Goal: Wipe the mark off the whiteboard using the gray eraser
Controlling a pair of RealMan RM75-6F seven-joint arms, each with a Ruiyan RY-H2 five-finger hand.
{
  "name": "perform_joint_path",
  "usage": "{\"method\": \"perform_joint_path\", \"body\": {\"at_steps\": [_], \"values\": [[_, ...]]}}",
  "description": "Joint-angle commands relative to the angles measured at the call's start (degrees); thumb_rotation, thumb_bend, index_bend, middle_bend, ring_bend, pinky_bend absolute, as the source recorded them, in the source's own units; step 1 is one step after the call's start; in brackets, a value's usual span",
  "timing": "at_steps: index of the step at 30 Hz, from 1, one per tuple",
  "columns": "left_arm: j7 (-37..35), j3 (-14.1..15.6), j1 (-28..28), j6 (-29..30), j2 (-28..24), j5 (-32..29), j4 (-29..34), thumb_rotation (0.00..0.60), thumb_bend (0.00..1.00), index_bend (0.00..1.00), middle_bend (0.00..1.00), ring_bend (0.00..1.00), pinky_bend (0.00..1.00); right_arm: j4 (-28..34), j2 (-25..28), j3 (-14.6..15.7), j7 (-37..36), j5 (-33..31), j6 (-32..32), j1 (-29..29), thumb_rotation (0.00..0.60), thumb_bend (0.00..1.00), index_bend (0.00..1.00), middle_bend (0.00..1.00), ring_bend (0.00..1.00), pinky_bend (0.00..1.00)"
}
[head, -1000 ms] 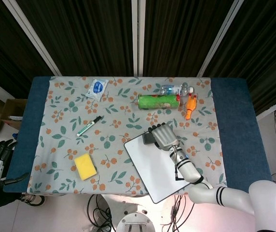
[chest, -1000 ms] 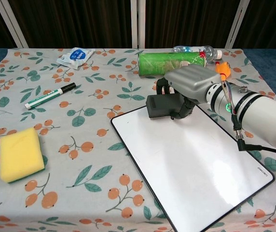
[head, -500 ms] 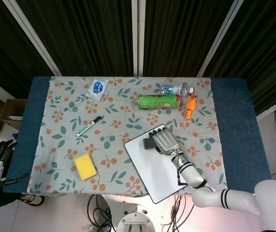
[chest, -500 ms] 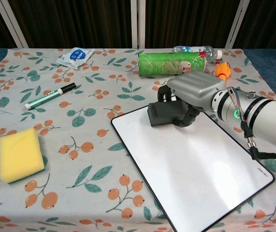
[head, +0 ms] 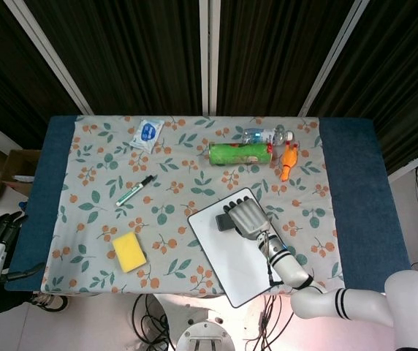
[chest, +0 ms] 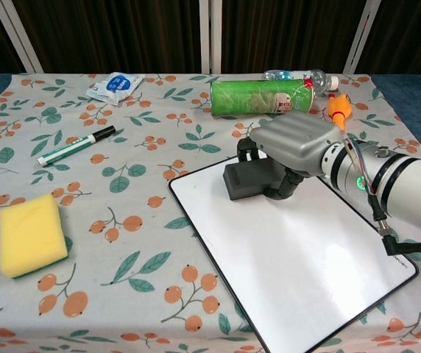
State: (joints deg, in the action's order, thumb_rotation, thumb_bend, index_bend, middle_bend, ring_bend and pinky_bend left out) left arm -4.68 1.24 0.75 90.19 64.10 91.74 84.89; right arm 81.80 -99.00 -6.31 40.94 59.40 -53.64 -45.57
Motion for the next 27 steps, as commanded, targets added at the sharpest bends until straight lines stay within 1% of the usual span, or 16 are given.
{"method": "perform_joint_path", "body": {"at_steps": [1,6,10,18,22,27], "values": [[-0.23,0.05,-0.13,0.13,-0.12,-0.01,-0.04,0.4,0.02,0.14,0.1,0.09,0.17,-2.94,-1.81,-1.43,0.42,-1.0,-0.15,-1.1,0.6,0.4,0.64,0.52,0.46,0.59],[-0.37,0.27,-0.16,0.01,-0.29,0.17,-0.17,0.398,0.02,0.14,0.1,0.09,0.17,-7.27,-4.01,-3.53,-0.3,-1.36,-0.57,-2.44,0.6,0.4,0.64,0.52,0.46,0.58],[-0.42,0.33,-0.11,-0.2,-0.24,0.15,-0.27,0.4,0.02,0.14,0.1,0.09,0.17,-9.34,-4.81,-4.78,-0.33,-2.67,0.34,-3.53,0.6,0.4,0.64,0.52,0.46,0.58],[-0.37,0.38,-0.29,0.17,-0.47,0.32,-0.16,0.399,0.02,0.14,0.1,0.09,0.17,-11.76,-5.39,-5.78,0.11,-3.89,0.47,-4.66,0.6,0.4,0.64,0.52,0.46,0.58],[-0.24,0.42,-0.38,0.18,-0.47,0.25,-0.09,0.398,0.02,0.14,0.1,0.09,0.17,-11.04,-4.79,-5.56,0.08,-4.65,0.76,-4.52,0.6,0.4,0.64,0.52,0.46,0.58],[-0.04,0.47,-0.25,-0.01,-0.09,0.46,-0.07,0.399,0.02,0.14,0.1,0.09,0.17,-9.37,-3.96,-4.06,0.23,-5.09,0.82,-3.68,0.6,0.4,0.64,0.52,0.46,0.58]]}}
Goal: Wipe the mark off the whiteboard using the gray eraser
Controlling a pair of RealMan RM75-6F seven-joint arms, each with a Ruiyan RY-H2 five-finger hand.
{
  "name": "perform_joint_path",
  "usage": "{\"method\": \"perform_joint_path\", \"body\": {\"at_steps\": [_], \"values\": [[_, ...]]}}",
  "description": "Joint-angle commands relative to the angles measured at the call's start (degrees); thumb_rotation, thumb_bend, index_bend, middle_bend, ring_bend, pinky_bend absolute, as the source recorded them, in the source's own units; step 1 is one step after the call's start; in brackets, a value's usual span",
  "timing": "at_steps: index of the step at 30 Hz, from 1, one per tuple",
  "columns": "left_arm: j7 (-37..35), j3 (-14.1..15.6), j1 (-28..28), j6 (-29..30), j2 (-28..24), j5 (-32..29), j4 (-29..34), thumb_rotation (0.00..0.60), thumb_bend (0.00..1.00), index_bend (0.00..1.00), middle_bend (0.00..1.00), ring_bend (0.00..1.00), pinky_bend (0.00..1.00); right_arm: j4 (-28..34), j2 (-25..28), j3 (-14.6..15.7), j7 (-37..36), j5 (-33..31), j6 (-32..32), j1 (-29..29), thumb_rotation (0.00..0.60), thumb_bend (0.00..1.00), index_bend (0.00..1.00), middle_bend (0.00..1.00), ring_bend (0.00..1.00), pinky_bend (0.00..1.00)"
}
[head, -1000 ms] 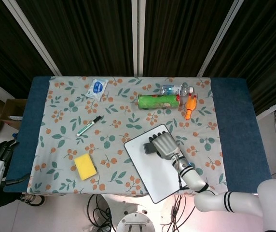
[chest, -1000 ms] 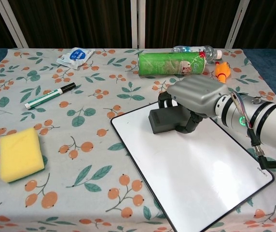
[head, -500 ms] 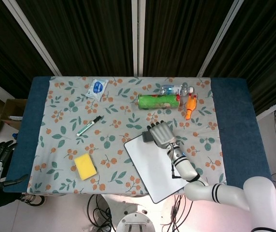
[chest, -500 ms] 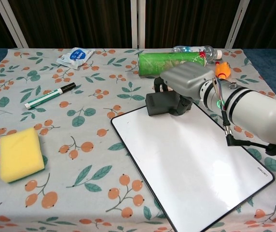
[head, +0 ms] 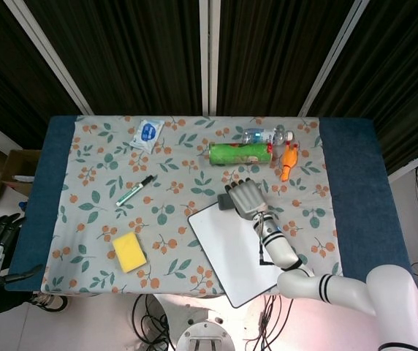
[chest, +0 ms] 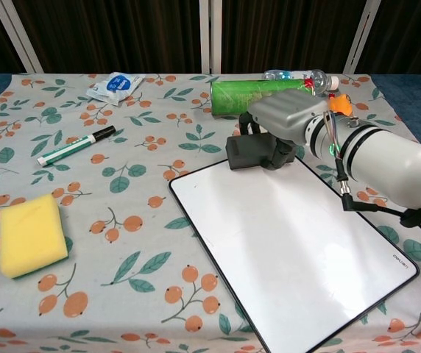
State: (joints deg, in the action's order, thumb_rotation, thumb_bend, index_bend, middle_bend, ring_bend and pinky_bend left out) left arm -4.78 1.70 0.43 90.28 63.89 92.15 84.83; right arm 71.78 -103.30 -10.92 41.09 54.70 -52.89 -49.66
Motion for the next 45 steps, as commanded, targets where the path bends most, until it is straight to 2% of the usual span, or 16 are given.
{"method": "perform_joint_path", "body": {"at_steps": [1,8,18,21,24,28,33,39,45], "values": [[0.09,0.04,0.12,-0.23,0.22,0.06,-0.02,0.4,0.02,0.14,0.1,0.09,0.16,1.11,0.53,0.78,0.13,-0.74,0.15,0.61,0.6,0.4,0.64,0.52,0.46,0.58],[1.06,0.15,0.59,-0.86,0.57,0.49,0.52,0.398,0.02,0.14,0.1,0.09,0.17,8.54,4.14,2.58,-1.32,-1.01,-0.17,2.55,0.6,0.4,0.64,0.52,0.46,0.58],[2.69,0.2,0.86,-0.92,0.73,0.97,1.71,0.401,0.02,0.14,0.1,0.09,0.17,20.8,12.87,5.6,-4.88,-1.21,0.73,5.15,0.6,0.4,0.64,0.52,0.46,0.58],[2.9,0.16,0.81,-0.61,0.57,1.1,2.07,0.399,0.02,0.14,0.1,0.09,0.17,24.75,17.13,5.88,-7.95,1.03,0.23,6.34,0.6,0.4,0.64,0.52,0.46,0.58],[2.61,0.28,0.74,-0.57,0.52,1.15,1.89,0.397,0.02,0.14,0.1,0.09,0.16,26.51,22.15,5.56,-14.13,5.11,-0.37,8.26,0.6,0.4,0.64,0.52,0.46,0.58],[1.75,0.29,0.7,-0.87,0.79,0.68,1.11,0.403,0.02,0.14,0.1,0.09,0.17,23.45,27.28,5.25,-20.78,8.36,-1.82,10.79,0.6,0.4,0.64,0.52,0.46,0.58],[0.93,0.23,1.03,-1.06,1.26,0.94,0.3,0.398,0.02,0.14,0.1,0.09,0.17,15.68,29.83,7.6,-24.65,10.1,-0.64,13.05,0.6,0.4,0.65,0.51,0.46,0.58],[0.8,0.13,1.44,-1.47,1.42,0.98,-0.05,0.399,0.02,0.14,0.1,0.09,0.16,4.78,29.06,11.12,-32.87,15.38,2.54,15.39,0.6,0.39,0.63,0.49,0.46,0.54],[1.44,-0.01,1.96,-1.83,1.59,1.21,0.52,0.397,0.02,0.14,0.1,0.09,0.16,-1.7,25.63,12.15,-38.87,20.45,1.4,16.81,0.6,0.39,0.56,0.45,0.45,0.51]]}}
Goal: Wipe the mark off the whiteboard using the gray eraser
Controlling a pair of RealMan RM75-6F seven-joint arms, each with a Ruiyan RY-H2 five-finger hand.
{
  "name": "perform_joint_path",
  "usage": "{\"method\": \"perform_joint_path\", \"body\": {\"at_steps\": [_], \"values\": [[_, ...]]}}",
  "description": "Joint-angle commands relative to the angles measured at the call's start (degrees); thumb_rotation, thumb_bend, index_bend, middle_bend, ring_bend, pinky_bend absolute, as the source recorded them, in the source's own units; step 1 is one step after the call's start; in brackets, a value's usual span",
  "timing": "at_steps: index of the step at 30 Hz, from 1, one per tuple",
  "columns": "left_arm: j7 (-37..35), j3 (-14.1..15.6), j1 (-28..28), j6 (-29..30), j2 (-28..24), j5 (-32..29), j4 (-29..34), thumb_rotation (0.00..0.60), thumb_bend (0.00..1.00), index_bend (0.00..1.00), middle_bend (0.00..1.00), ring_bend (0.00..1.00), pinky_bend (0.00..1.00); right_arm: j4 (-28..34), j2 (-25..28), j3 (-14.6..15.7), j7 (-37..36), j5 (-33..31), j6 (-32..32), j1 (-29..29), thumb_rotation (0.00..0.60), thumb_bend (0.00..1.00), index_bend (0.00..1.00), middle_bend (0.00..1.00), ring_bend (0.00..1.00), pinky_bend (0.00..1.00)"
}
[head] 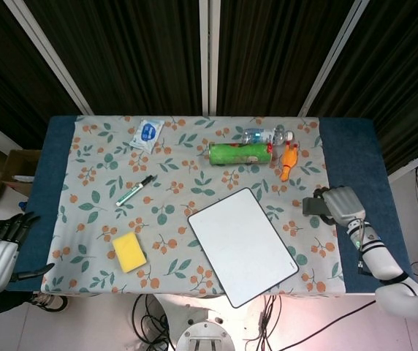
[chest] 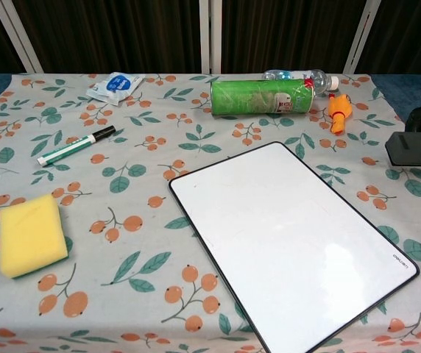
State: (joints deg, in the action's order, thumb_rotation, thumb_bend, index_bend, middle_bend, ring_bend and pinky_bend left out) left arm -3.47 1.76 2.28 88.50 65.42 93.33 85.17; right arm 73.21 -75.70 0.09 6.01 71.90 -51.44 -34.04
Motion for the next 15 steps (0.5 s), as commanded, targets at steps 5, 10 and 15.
{"method": "perform_joint_path", "body": {"at_steps": [5,10,15], "values": [[0.73,-0.15,0.2,0.21,-0.15,0.2,0.81,0.399,0.02,0.14,0.1,0.09,0.16,-5.46,-3.7,1.43,-8.14,7.43,-1.02,1.14,0.6,0.39,0.53,0.43,0.43,0.48],[0.68,-0.1,0.08,0.26,-0.54,-0.07,0.97,0.4,0.02,0.14,0.1,0.09,0.16,-6.42,-4.29,1.88,-10.05,9.66,-0.89,0.99,0.6,0.32,0.38,0.34,0.28,0.37],[0.15,0.0,-0.07,0.38,-0.38,-0.21,0.51,0.399,0.02,0.14,0.1,0.09,0.17,-5.43,-3.33,1.92,-9.78,10.21,-0.33,0.94,0.6,0.09,0.0,0.01,0.0,0.01]]}}
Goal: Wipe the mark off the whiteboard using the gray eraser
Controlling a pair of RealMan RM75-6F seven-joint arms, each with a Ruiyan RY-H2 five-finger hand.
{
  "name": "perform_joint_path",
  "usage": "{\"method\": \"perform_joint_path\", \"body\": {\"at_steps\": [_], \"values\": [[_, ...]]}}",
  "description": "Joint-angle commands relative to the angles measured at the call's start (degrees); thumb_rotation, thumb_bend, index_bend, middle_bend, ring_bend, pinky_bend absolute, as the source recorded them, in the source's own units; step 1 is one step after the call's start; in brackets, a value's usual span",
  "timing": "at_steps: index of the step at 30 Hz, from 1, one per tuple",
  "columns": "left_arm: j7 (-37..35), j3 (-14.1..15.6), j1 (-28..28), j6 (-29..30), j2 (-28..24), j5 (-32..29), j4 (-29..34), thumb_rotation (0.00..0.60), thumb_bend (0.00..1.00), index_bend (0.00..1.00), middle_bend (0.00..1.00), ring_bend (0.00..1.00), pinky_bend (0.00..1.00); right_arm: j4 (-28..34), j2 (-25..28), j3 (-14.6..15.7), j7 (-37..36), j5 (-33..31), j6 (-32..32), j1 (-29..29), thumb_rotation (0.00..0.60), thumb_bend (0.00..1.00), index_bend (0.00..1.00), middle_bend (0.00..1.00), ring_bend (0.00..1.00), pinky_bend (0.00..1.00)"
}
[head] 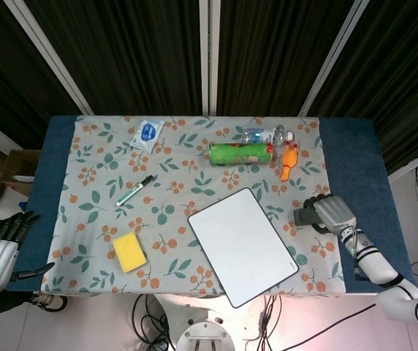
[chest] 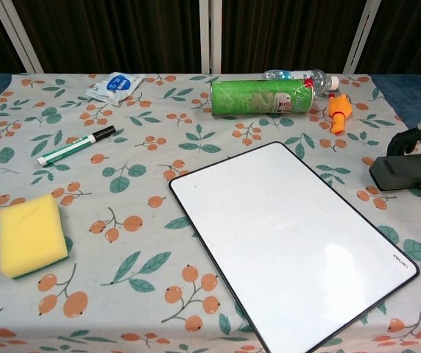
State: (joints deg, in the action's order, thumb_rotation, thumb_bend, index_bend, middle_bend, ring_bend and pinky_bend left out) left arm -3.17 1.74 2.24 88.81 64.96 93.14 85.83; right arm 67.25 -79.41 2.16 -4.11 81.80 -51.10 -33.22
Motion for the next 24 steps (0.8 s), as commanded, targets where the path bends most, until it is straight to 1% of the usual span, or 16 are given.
{"method": "perform_joint_path", "body": {"at_steps": [1,2,4,6,8,10,13,15,17,19,21,23,24], "values": [[-0.23,0.01,-0.05,0.13,0.12,0.0,-0.25,0.399,0.02,0.14,0.1,0.09,0.17,0.77,0.48,-0.33,0.46,0.55,-1.57,0.38,0.6,0.06,0.0,0.0,0.0,0.0],[-0.29,0.0,-0.07,0.21,0.16,0.03,-0.33,0.398,0.02,0.14,0.1,0.09,0.17,0.95,0.58,-0.51,0.47,0.88,-2.57,0.65,0.6,0.03,0.0,0.0,0.0,0.0],[-0.3,-0.08,-0.09,0.55,0.21,0.2,-0.46,0.398,0.02,0.14,0.1,0.09,0.16,1.79,0.92,-0.71,-0.28,2.26,-5.74,1.61,0.6,0.0,0.0,0.0,0.0,0.0],[-0.11,-0.15,-0.14,0.99,0.23,0.44,-0.45,0.4,0.02,0.14,0.1,0.09,0.16,3.13,1.96,-0.56,-1.13,3.92,-9.62,3.07,0.6,0.0,0.0,0.0,0.0,0.0],[0.06,-0.21,-0.2,1.37,0.18,0.64,-0.27,0.398,0.02,0.14,0.1,0.09,0.17,5.48,3.96,-0.16,-0.31,5.1,-13.42,4.91,0.6,0.0,0.0,0.0,0.0,0.0],[0.31,-0.27,-0.14,1.54,0.02,0.83,0.03,0.398,0.02,0.14,0.1,0.09,0.16,9.04,7.15,0.28,2.65,6.07,-18.78,7.82,0.6,0.0,0.0,0.0,0.0,0.0],[1.24,-0.49,0.15,1.7,-0.57,1.21,0.88,0.401,0.02,0.14,0.1,0.09,0.16,14.89,12.06,0.11,7.79,5.3,-26.94,13.03,0.6,0.0,0.0,0.0,0.0,0.0],[1.65,-0.81,0.25,2.14,-0.98,1.36,1.68,0.4,0.02,0.14,0.1,0.09,0.17,18.85,15.16,-0.01,9.43,4.32,-32.62,17.06,0.6,0.0,0.0,0.0,0.0,0.0],[1.9,-1.18,0.25,2.45,-1.16,1.09,2.07,0.401,0.02,0.14,0.1,0.09,0.17,20.49,16.53,-0.05,9.67,3.33,-37.28,20.64,0.6,0.0,0.0,0.0,0.0,0.0],[2.03,-1.51,0.25,2.51,-1.21,0.58,2.18,0.4,0.02,0.14,0.1,0.09,0.17,20.07,15.97,-0.59,8.95,1.52,-41.77,24.4,0.6,0.02,0.0,0.0,0.0,0.0],[1.89,-1.76,0.32,2.27,-1.19,-0.02,1.97,0.399,0.02,0.14,0.1,0.09,0.16,17.35,13.92,-1.08,7.2,0.07,-44.07,26.99,0.6,0.05,0.0,0.0,0.0,0.0],[1.82,-2.04,0.48,2.1,-1.13,-0.41,1.71,0.399,0.02,0.14,0.1,0.09,0.16,14.88,12.21,-1.26,4.86,-1.29,-43.73,28.32,0.6,0.06,0.0,0.0,0.0,0.0],[1.79,-2.22,0.63,1.99,-1.14,-0.52,1.67,0.399,0.02,0.14,0.1,0.09,0.16,13.75,11.52,-1.23,3.45,-2.11,-42.59,28.79,0.6,0.06,0.0,0.0,0.0,0.0]]}}
